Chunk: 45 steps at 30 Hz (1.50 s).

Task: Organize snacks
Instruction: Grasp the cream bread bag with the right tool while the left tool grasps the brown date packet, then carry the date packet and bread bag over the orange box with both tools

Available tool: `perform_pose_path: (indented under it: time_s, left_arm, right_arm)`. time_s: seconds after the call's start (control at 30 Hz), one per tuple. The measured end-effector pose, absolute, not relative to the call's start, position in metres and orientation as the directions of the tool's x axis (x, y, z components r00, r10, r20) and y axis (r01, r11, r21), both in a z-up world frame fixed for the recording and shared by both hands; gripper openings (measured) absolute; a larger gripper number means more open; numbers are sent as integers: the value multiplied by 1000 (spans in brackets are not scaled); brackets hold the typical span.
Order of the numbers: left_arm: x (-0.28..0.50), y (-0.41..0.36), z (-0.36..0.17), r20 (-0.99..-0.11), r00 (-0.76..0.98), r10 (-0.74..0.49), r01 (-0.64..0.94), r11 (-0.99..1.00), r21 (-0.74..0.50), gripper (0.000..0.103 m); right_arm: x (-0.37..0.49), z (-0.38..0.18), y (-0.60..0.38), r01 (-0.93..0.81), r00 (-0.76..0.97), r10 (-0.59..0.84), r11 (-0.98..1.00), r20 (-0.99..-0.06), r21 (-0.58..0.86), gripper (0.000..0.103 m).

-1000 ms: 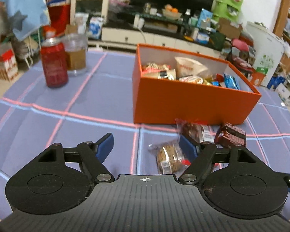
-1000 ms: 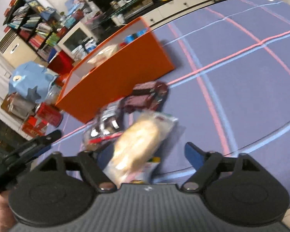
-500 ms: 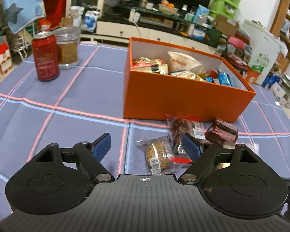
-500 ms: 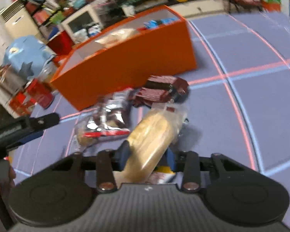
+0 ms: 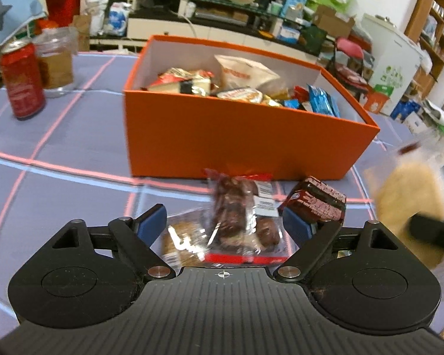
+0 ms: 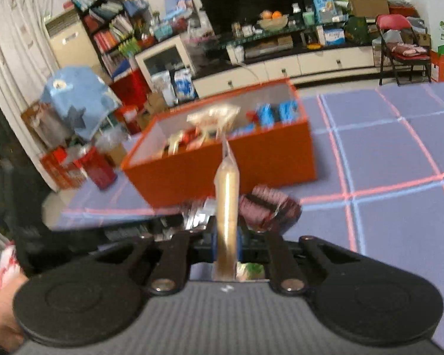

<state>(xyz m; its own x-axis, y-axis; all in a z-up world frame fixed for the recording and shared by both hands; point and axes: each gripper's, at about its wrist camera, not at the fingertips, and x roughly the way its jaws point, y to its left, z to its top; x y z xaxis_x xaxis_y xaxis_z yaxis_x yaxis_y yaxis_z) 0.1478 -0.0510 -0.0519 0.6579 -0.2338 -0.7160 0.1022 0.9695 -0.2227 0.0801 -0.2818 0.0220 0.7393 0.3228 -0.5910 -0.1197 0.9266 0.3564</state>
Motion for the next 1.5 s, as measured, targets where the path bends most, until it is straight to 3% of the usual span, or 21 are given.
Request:
perform_pose_path:
  time_s: [0.5, 0.53, 0.57, 0.67, 0.97, 1.1, 1.5]
  left_arm:
    - [163, -95, -81, -752, 632, -187, 174, 980, -97, 61]
    - [163, -96, -82, -748, 638, -183, 175, 980, -90, 51]
    - [163, -96, -82, -747, 637, -190, 178, 979, -97, 30]
    - [160, -92, -72, -755, 633, -171, 151, 984, -95, 21]
    - [116, -63, -10, -641, 749, -170, 176, 983, -55, 21]
    - [114, -62, -4, -635, 766, -102, 148, 989, 19, 21]
    - [113, -61, -10, -644, 765, -27, 106, 991, 86, 21]
  right_arm:
    - [88, 13, -308, -87, 731, 339, 907, -592, 412, 11]
    - [87, 14, -307, -89, 733, 336, 909, -592, 407, 11]
    - [86, 14, -306, -92, 732, 337, 910, -592, 404, 11]
    - [84, 17, -305, -97, 743, 327, 916, -584, 390, 10]
    - [83, 25, -304, -103, 773, 324, 912, -545, 396, 10]
    - [82, 25, -291, -128, 770, 331, 918, -546, 375, 10]
    - [83, 17, -274, -149, 749, 337, 925, -570, 351, 10]
